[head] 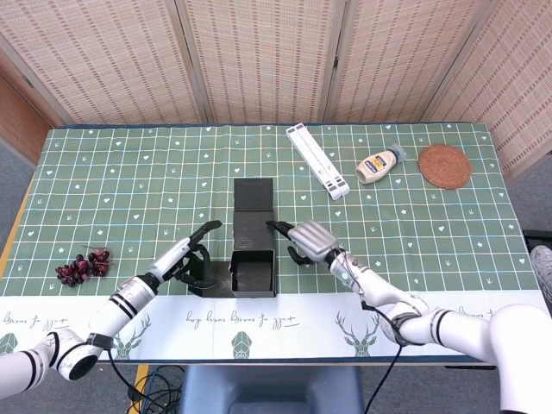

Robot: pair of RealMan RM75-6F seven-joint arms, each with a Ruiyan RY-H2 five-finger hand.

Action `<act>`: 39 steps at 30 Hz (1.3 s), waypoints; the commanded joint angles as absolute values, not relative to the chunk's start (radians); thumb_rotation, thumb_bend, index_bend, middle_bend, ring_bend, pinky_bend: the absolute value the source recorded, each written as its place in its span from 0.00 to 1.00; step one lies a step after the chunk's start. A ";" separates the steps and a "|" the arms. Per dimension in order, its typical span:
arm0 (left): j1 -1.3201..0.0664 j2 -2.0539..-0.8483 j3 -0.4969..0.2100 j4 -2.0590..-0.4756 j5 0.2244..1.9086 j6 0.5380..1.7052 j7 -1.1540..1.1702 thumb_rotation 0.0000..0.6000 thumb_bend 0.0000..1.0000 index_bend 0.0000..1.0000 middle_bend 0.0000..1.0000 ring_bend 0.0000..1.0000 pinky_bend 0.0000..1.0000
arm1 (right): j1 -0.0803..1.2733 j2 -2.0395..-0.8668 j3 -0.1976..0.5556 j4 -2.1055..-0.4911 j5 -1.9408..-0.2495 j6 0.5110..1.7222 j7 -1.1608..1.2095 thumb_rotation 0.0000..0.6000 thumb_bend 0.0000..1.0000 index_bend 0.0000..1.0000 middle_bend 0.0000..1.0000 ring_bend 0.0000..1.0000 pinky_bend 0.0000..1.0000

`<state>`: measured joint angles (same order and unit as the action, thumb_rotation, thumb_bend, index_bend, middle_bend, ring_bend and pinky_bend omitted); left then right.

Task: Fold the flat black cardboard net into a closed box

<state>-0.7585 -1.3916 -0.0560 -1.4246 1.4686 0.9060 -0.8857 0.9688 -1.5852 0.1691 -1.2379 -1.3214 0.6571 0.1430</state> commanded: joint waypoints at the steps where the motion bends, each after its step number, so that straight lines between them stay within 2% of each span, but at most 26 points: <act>1: -0.756 -1.391 -0.057 -1.421 1.470 0.905 -0.891 1.00 0.14 0.00 0.00 0.63 0.85 | 0.991 -1.618 0.193 -1.209 -1.300 0.639 0.174 1.00 0.72 0.00 0.14 0.80 1.00; 3: -0.754 -1.389 -0.057 -1.421 1.473 0.907 -0.895 1.00 0.14 0.00 0.00 0.56 0.85 | 0.981 -1.612 0.191 -1.222 -1.302 0.649 0.185 1.00 0.71 0.00 0.14 0.80 1.00; 6: -0.748 -1.384 -0.056 -1.418 1.477 0.911 -0.905 1.00 0.14 0.00 0.00 0.53 0.85 | 0.944 -1.584 0.181 -1.273 -1.295 0.679 0.205 1.00 0.63 0.00 0.14 0.80 1.00; 11: -0.742 -1.382 -0.056 -1.413 1.480 0.912 -0.920 1.00 0.14 0.00 0.00 0.53 0.85 | 0.863 -1.529 0.161 -1.392 -1.229 0.721 0.220 1.00 0.17 0.00 0.14 0.80 1.00; 13: -0.740 -1.380 -0.056 -1.415 1.484 0.915 -0.920 1.00 0.14 0.00 0.00 0.54 0.85 | 0.833 -1.516 0.155 -1.440 -1.175 0.729 0.213 1.00 0.05 0.00 0.13 0.80 1.00; 14: -0.739 -1.379 -0.056 -1.417 1.486 0.916 -0.919 1.00 0.14 0.00 0.00 0.56 0.85 | 0.822 -1.512 0.154 -1.462 -1.145 0.730 0.211 1.00 0.02 0.00 0.11 0.80 1.00; 17: -0.738 -1.377 -0.056 -1.425 1.490 0.918 -0.916 1.00 0.14 0.00 0.00 0.58 0.85 | 0.800 -1.508 0.155 -1.523 -1.056 0.724 0.205 1.00 0.00 0.00 0.08 0.79 1.00; 18: -0.738 -1.377 -0.056 -1.427 1.491 0.919 -0.914 1.00 0.14 0.00 0.00 0.56 0.85 | 0.797 -1.512 0.155 -1.532 -1.035 0.726 0.199 1.00 0.00 0.00 0.07 0.79 1.00; 21: -0.737 -1.373 -0.058 -1.436 1.494 0.923 -0.910 1.00 0.14 0.00 0.00 0.52 0.85 | 0.791 -1.545 0.156 -1.532 -0.992 0.750 0.164 1.00 0.00 0.00 0.06 0.78 1.00; 24: -0.734 -1.369 -0.060 -1.443 1.496 0.928 -0.909 1.00 0.14 0.00 0.00 0.53 0.85 | 0.788 -1.589 0.167 -1.518 -0.955 0.763 0.156 1.00 0.00 0.00 0.06 0.78 1.00; 39: -0.713 -1.362 -0.052 -1.430 1.504 0.946 -0.936 1.00 0.14 0.00 0.00 0.50 0.85 | 0.814 -1.765 0.220 -1.371 -0.930 0.759 0.125 1.00 0.00 0.00 0.06 0.78 1.00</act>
<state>-0.7136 -1.3619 -0.0523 -1.4303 1.5038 0.9461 -0.9362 0.8107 -1.7577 0.2146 -1.3783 -0.9291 0.7630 0.1237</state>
